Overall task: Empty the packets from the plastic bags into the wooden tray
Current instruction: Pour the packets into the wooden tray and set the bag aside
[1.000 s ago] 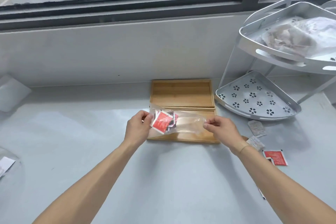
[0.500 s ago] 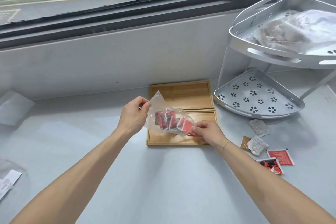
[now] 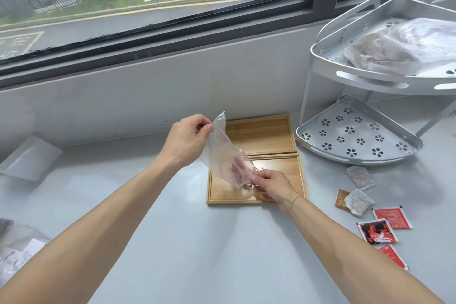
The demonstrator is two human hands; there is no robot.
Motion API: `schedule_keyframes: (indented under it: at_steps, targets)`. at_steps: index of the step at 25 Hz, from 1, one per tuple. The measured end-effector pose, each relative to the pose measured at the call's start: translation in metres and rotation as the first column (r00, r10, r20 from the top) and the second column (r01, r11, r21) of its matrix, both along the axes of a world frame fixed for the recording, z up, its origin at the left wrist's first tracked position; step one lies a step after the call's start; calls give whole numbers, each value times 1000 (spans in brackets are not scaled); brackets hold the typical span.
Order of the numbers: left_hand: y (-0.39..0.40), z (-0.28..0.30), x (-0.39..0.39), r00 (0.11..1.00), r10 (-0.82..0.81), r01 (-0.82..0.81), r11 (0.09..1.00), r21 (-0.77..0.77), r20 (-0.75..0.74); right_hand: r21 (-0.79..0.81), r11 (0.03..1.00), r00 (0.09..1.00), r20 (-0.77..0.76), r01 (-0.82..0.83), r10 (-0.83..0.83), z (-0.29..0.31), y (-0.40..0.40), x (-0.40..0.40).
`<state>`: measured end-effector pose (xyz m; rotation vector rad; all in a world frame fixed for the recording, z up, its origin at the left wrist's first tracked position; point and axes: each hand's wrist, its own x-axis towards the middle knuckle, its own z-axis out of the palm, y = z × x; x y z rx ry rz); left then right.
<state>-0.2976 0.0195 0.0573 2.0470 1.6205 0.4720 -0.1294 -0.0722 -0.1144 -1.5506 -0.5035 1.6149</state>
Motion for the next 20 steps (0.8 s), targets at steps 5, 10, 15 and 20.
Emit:
schedule_keyframes:
  at_steps: [5, 10, 15, 20]
  targets:
    - [2, 10, 3, 999, -25, 26, 998, 49, -31, 16, 1000, 1000, 0, 7, -7, 3, 0, -3]
    - [-5, 13, -1, 1000, -15, 17, 998, 64, -19, 40, 999, 999, 32, 7, -8, 13, -6, 2]
    - [-24, -6, -16, 997, 47, -48, 999, 22, 67, 42, 998, 990, 130, 55, -60, 29, -30, 28]
    - [-57, -47, -16, 967, 45, -7, 988, -153, 250, 121, 980, 963, 204, 156, -178, 49, -87, 75]
